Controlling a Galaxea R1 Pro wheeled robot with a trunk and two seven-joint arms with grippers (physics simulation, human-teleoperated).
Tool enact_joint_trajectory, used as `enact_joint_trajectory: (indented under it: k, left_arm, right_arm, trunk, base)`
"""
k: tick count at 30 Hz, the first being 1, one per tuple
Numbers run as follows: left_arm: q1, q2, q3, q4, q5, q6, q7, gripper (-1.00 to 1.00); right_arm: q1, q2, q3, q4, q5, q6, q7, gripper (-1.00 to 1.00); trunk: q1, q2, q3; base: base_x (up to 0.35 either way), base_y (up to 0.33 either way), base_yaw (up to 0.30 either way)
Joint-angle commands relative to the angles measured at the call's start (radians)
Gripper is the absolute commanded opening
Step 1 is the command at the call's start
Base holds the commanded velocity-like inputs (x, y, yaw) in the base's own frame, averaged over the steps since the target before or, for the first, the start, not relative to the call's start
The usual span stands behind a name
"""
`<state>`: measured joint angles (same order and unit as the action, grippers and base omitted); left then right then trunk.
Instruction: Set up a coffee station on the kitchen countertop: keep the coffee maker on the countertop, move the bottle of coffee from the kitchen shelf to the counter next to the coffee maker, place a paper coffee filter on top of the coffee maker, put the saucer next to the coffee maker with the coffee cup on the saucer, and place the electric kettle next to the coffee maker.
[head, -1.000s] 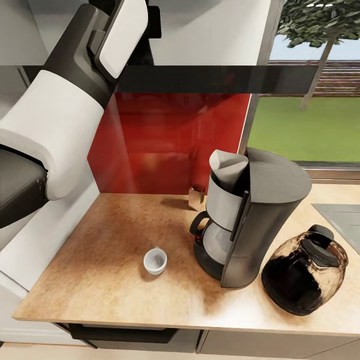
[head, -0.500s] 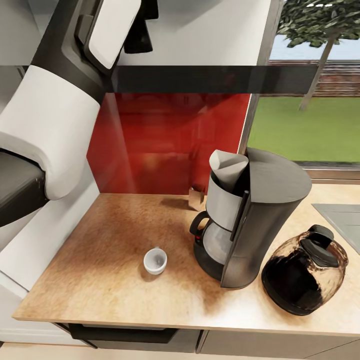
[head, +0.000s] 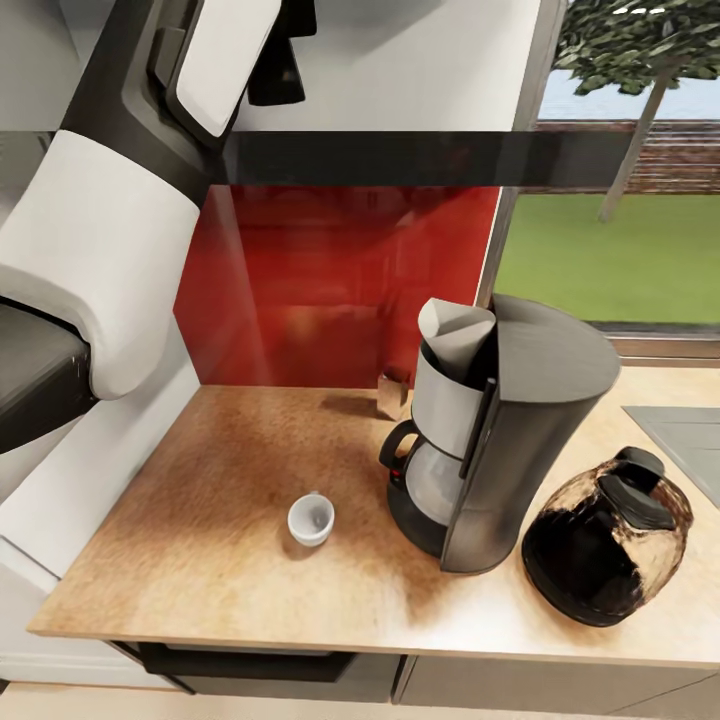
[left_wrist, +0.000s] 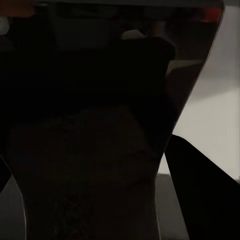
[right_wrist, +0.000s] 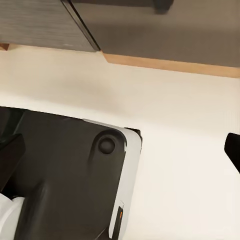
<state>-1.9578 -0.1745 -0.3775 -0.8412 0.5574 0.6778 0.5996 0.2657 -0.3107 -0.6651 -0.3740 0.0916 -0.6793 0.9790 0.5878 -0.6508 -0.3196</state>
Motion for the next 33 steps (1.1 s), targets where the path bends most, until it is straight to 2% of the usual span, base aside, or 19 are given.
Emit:
enact_joint_trajectory:
  k: [1,23,33]
  left_arm:
    - [-0.001,0.0,-0.002,0.0,0.008,0.002,0.008,-1.0]
    - [-0.001,0.0,-0.003,0.002,0.008,0.002,0.008,-1.0]
    - [-0.001,0.0,-0.002,0.005,0.009,0.002,0.008,-1.0]
  right_arm:
    - [0.0,0.001,-0.008,-0.002,0.01,-0.003,0.004,1.0]
    - [0.0,0.001,-0.008,-0.002,0.01,-0.003,0.004,1.0]
    - [0.0,0.001,-0.008,-0.002,0.01,-0.003,0.004,1.0]
  trunk:
    - [0.0,-0.001,-0.001]
    - [0.0,-0.001,-0.001]
    - [0.0,-0.001,-0.001]
  base:
    - [-0.085,0.0,0.0]
    - [-0.312,0.0,0.0]
    - [-0.11,0.0,0.0]
